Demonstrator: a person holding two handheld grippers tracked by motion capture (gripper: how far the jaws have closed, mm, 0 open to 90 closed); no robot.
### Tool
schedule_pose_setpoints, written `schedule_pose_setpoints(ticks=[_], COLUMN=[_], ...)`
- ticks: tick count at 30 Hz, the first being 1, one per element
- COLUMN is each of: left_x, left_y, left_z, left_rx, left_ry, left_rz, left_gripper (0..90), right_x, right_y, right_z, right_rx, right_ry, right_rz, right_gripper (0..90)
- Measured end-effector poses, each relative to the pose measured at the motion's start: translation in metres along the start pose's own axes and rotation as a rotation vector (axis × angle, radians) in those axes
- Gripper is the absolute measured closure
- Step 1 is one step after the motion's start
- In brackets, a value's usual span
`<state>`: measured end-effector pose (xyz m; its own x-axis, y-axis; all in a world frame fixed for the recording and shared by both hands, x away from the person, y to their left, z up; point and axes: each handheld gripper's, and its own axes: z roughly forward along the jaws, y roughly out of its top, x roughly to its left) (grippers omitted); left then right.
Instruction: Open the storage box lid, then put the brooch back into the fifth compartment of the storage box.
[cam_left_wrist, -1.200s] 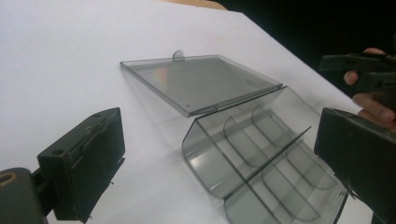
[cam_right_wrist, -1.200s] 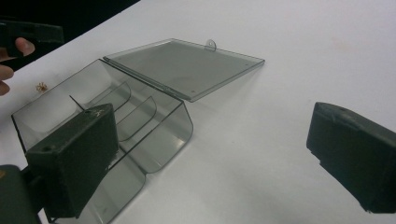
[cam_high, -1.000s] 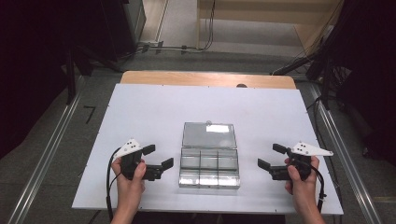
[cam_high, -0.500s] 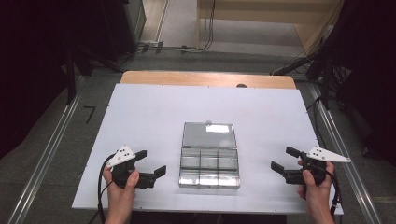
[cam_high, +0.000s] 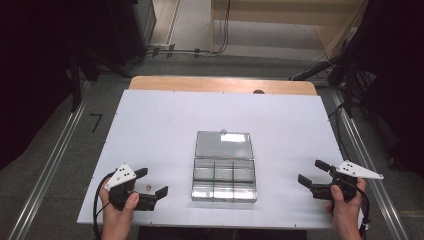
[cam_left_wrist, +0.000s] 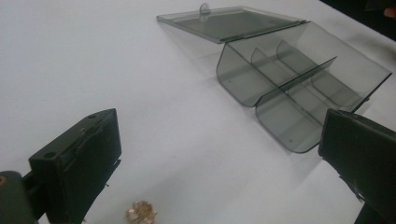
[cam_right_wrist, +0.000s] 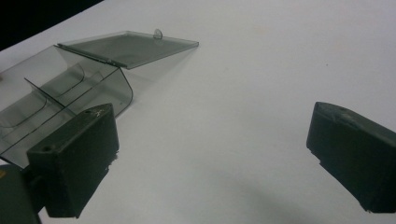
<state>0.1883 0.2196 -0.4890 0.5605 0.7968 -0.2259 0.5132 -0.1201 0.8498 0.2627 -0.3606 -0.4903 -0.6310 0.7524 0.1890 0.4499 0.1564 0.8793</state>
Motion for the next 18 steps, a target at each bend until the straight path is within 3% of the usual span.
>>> schedule_pose_setpoints(ticks=[4, 11, 15, 18], left_x=[0.007, 0.014, 0.016, 0.019], left_y=[-0.006, -0.011, -0.013, -0.014], left_z=[-0.008, -0.017, -0.021, -0.023], left_rx=[-0.002, 0.021, 0.050, 0.057], left_ry=[0.000, -0.001, -0.007, -0.056], left_rz=[-0.024, -0.020, -0.001, -0.017], left_gripper=[0.0, 1.7, 14.1, 21.2], right_x=[-0.002, -0.004, -0.004, -0.003], right_y=[-0.003, -0.004, -0.006, -0.007], right_z=[0.003, 0.007, 0.011, 0.013], right_rx=[0.009, 0.007, 0.001, 0.008], right_ry=[0.006, 0.017, 0.032, 0.029], right_rz=[-0.016, -0.016, -0.013, -0.028], right_gripper=[0.8, 0.8, 0.8, 0.8])
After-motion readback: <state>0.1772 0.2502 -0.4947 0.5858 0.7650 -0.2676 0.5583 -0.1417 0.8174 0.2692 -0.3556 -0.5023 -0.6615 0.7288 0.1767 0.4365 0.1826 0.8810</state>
